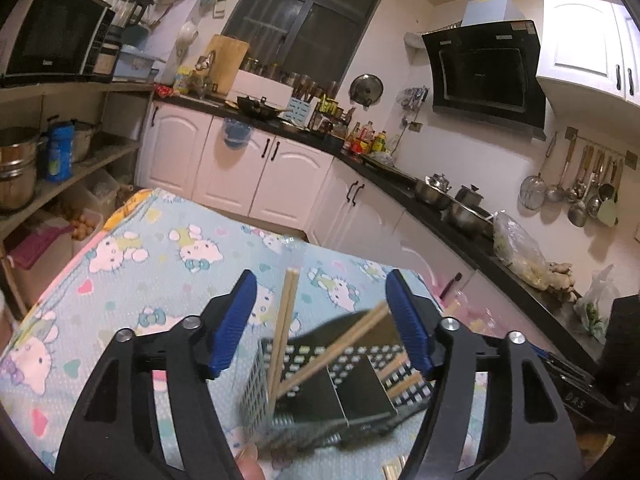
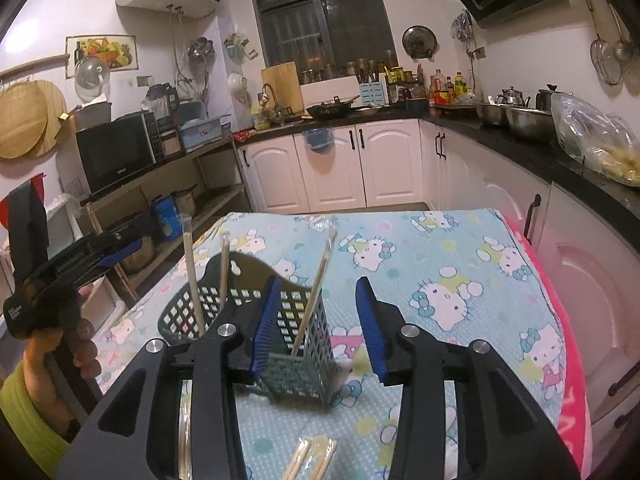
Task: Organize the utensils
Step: 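Open the left tool to drop its chopstick into the caddy while the right tool releases too, then pull both open tools back from the caddy over the remaining chopsticks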
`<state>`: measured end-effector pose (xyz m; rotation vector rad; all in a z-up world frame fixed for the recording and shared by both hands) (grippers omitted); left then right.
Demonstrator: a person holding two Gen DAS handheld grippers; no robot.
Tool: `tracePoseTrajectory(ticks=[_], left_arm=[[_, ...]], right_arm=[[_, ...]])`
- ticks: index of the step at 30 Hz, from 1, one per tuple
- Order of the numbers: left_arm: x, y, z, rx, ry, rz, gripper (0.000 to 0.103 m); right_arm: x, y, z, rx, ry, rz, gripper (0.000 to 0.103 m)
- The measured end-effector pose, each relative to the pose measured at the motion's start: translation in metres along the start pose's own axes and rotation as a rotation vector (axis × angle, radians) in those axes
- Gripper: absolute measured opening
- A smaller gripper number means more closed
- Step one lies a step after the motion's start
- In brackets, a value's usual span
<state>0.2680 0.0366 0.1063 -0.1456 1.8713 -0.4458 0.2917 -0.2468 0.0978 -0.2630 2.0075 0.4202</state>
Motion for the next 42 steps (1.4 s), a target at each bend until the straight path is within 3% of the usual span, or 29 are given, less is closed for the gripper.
tracePoseTrajectory(ticks=[10,16,42], left_arm=[[0.022,-0.005,-0.024,0.034,0.039,0.001,0.09],[0.033,-0.004,-0.035,0.026,0.06,0.0,0.092],[0.073,0.012,-0.071,-0.001,0.139,-0.032,0.092]], right_arm=[[0.017,0.003,-0.02,0.018,0.004,-0.019,0.055],[0.026,0.008,-0.031,0.02,0.005,-0.031,0.059],[0.068,0.034,-0.05,0.0,0.08,-0.066,0.059]])
Point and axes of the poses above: each gripper's, at about its wrist camera, not at the fingertips, and z roughly the way its jaws point, y to its left, x to its underside, the point moved 1 cm from there along z, roughly the way its jaws point, and after that the axes turned 3 degrees about -y, right-handed, at the moved point
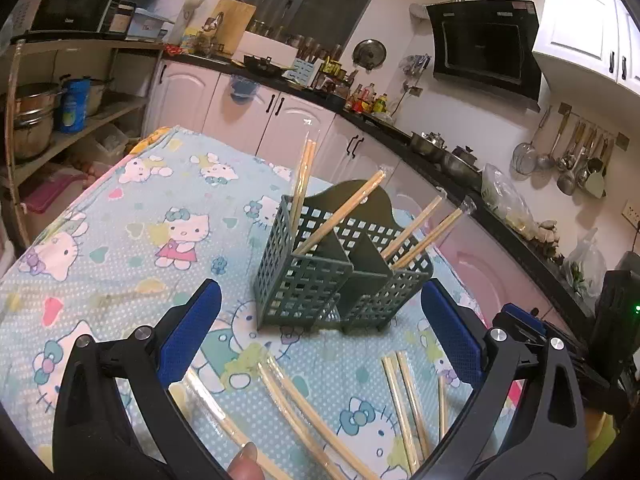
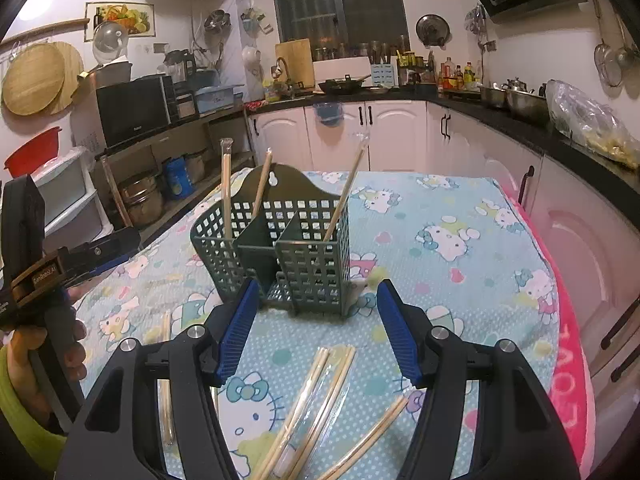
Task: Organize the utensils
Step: 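Pull both open tools back from the caddy over the remaining chopsticks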
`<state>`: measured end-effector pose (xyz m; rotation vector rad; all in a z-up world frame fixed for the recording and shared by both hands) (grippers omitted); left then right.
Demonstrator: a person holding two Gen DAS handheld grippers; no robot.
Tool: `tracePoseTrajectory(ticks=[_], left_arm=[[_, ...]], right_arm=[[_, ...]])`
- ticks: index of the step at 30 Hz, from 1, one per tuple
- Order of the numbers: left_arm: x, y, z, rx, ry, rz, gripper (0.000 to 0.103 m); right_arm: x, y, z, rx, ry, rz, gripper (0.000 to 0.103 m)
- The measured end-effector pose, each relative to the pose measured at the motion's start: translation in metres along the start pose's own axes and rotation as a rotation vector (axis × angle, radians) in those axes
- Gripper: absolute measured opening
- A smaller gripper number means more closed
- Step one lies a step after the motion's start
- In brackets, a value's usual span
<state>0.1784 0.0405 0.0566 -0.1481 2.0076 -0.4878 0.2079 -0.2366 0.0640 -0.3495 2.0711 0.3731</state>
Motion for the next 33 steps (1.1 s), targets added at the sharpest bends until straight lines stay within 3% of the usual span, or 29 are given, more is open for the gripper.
tracePoseTrajectory(ticks=[12,33], left_arm=[[0.021,0.009,-0.008,-0.016,0.062,-0.006,0.092],[0.077,0.038,-0.008,-0.128,0.239,-0.029,0.092]], right_arm=[[0.02,0.01,0.0,-0.02,0.049,-0.017,0.059],[0.059,0.029,0.018,-0.065,0.166,-0.029,0.059]])
Point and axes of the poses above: each gripper's, at about its wrist camera, not at the fingertips, and z roughly the way its jaws point, y to its left, x to its underside, the point moved 1 cm from there along z, roughly the way its jaws point, and after that the axes turned 3 degrees about -y, right-handed, at the moved point
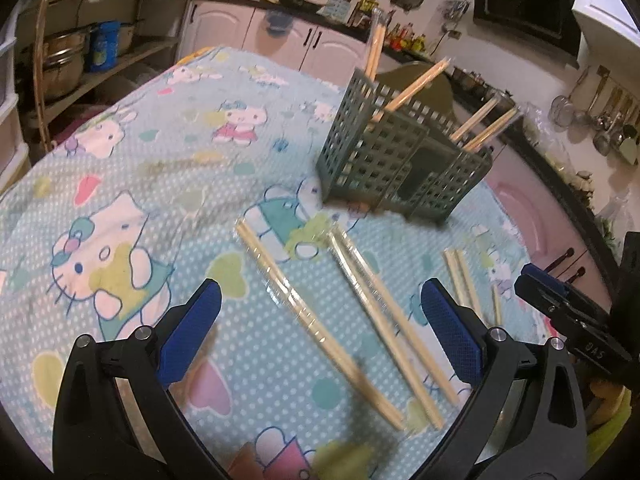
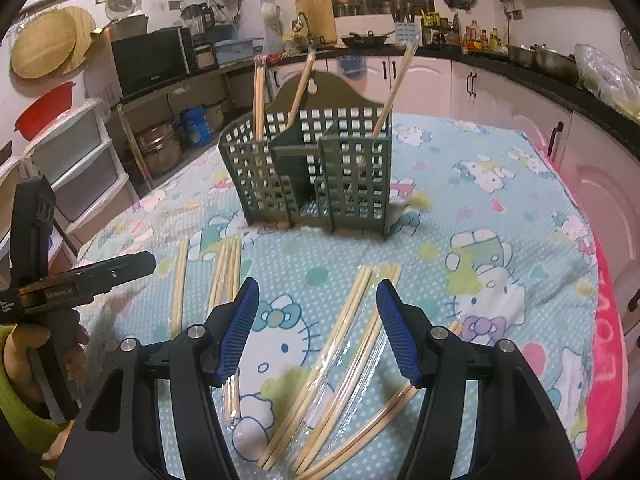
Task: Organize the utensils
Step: 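Pull both open tools back from the caddy over the remaining chopsticks, then close the left tool on a wrapped chopstick while the right tool grasps another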
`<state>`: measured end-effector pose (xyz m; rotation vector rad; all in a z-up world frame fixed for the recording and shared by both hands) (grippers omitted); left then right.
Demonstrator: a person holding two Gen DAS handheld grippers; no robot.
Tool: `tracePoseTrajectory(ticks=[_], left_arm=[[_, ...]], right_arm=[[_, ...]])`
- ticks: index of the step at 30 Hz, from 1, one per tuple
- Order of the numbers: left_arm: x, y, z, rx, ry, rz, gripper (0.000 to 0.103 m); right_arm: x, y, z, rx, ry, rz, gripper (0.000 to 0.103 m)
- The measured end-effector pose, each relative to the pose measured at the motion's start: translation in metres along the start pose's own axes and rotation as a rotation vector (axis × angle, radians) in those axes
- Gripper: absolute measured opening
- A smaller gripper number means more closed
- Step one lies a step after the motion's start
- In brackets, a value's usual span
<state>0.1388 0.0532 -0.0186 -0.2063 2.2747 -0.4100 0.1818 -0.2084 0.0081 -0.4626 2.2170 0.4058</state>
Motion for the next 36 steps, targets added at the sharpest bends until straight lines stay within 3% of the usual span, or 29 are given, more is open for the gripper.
tracePoseTrajectory(ticks=[4,6,11,19,36], left_arm=[[0.005,0.008,0.01,0.001,0.036,-0.03,0.09],[0.006,0.011,0.014,0.0,0.043,-0.039,0.082],[0.006,0.021,0.029,0.008,0.087,-0.085,0.052],[-0.007,0.034,0.042,0.0,0.122,-0.135,0.033],[-0.03,0.052,0.064,0.008,0.139,-0.205,0.025]], right_arm=[[0.005,0.003,0.007,-0.005,0.027,-0.004,0.059],[0.008,0.002,0.013,-0.008,0.05,0.003,0.055],[0.011,-0.002,0.031,-0.007,0.111,0.013,0.046],[0.009,-0.015,0.059,0.001,0.193,0.062,0.038],[-0.012,-0.024,0.107,0.039,0.279,0.087,0.038]])
Point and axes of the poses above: each gripper's, at about its wrist camera, not at the fingertips, and z roughly the way its jaws point, y to its left, x to its underside, the point moved 1 cm from there along z, roughly the way its jaws point, and after that the axes turned 3 degrees about -y, right-handed, at the moved point
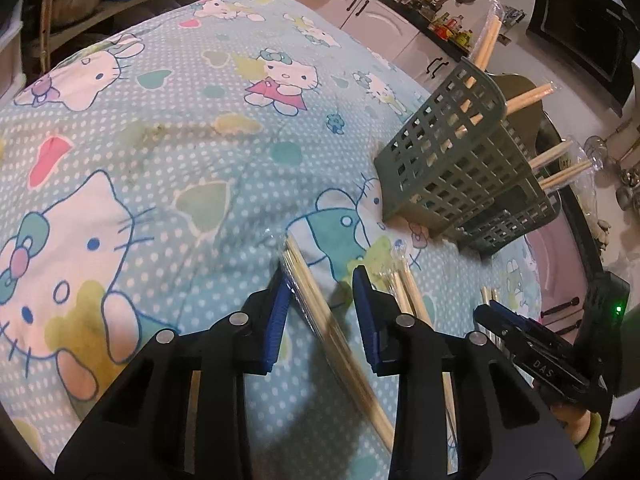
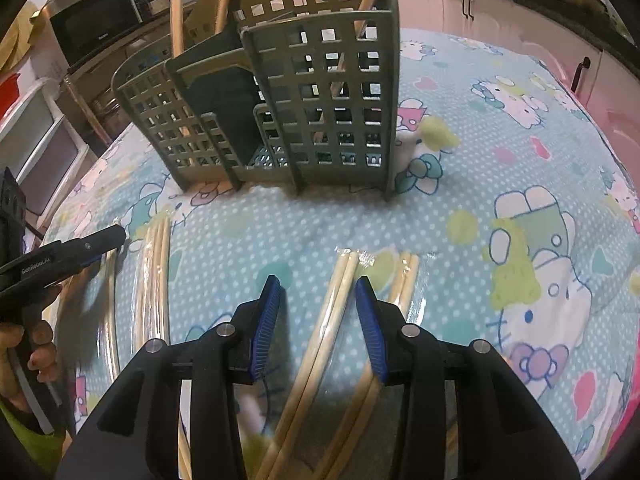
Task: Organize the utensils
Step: 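Close the left tool on a wrapped chopstick while the right tool grasps another, then raise both held chopsticks upright and carry them above the green caddy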
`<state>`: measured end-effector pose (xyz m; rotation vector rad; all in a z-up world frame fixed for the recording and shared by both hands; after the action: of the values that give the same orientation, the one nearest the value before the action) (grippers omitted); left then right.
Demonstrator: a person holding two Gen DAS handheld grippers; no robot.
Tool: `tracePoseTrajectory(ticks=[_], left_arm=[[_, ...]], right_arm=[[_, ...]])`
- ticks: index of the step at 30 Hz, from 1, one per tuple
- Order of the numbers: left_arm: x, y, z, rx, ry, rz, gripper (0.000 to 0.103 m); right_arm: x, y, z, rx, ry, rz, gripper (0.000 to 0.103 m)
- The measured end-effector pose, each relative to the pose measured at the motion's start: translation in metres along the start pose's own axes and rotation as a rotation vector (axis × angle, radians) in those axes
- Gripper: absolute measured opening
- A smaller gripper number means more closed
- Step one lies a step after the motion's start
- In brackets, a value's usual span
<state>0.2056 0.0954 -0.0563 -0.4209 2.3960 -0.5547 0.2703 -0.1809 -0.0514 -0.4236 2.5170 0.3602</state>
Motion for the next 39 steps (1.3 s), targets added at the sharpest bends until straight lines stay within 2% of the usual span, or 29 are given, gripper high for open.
tracePoseTrajectory(ticks=[2,4,8,10,15,21,27,33,39], left_arm=[[-0.004,0.001,0.002,0.0,0.003,-0.003,0.025],[-0.008,0.002,0.005,0.0,0.005,-0.01,0.023],[-0.014,0.006,0.01,-0.016,0.006,-0.02,0.01],[-0.017,0.009,0.011,-0.012,0.006,-0.032,0.008],[-0.017,0.01,0.01,-0.004,0.002,-0.032,0.007],[-0.013,0.006,-0.001,0.015,-0.023,-0.025,0.006],[-0.012,-0.012,-0.029,0.024,-0.095,0.041,0.005],[-0.021,-0.042,-0.061,0.052,-0.176,0.125,0.003],[-0.024,-0.07,-0.08,0.091,-0.218,0.191,0.001]], right_arm=[[-0.002,0.001,0.002,0.002,-0.001,0.0,0.037],[-0.006,0.002,0.005,0.008,-0.003,0.0,0.031],[-0.013,0.002,0.009,0.017,-0.007,0.006,0.02],[-0.016,0.0,0.011,0.018,-0.007,0.003,0.015],[-0.022,0.004,0.013,0.016,-0.01,-0.008,0.014],[-0.023,0.015,0.003,-0.038,-0.038,-0.021,0.012],[-0.021,0.028,-0.029,-0.105,-0.124,-0.035,0.011],[-0.02,0.031,-0.067,-0.132,-0.218,-0.041,0.011],[-0.015,0.03,-0.101,-0.157,-0.314,-0.049,0.011]])
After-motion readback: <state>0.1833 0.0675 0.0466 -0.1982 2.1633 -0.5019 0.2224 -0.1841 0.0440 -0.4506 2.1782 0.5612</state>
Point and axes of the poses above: each gripper's, at about its wrist camera, not at the fingertips, and z roughly the way its jaws point, y to its left, x to its underside, the point moved 1 cm from there along z, roughly the way its jaws point, and after that the axes turned 3 degrees about -y, right-handed, at the moved point
